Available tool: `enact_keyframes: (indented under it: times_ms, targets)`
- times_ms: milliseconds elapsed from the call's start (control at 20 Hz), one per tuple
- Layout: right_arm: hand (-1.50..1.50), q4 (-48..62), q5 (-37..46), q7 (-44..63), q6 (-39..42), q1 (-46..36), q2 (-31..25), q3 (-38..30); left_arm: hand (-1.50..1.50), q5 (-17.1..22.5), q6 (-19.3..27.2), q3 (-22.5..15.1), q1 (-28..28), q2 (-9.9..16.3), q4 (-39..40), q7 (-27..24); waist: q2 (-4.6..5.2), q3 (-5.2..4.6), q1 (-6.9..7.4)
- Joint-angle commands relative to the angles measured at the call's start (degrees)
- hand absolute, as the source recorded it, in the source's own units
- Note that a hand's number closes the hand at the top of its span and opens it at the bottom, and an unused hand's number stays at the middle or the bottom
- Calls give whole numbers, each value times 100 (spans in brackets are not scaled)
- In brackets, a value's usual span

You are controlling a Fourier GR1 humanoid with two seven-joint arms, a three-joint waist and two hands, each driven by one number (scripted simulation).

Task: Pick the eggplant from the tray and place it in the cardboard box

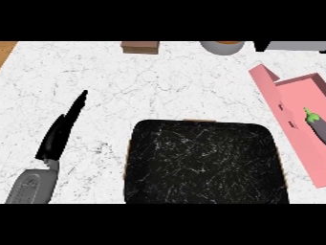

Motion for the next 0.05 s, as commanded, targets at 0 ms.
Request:
enact_keyframes:
  times_ms: [0]
  targets:
    - [-150, 169, 95, -476, 360, 111, -159, 83, 0, -8, -3, -15, -66, -16, -201, 282, -12, 6, 18]
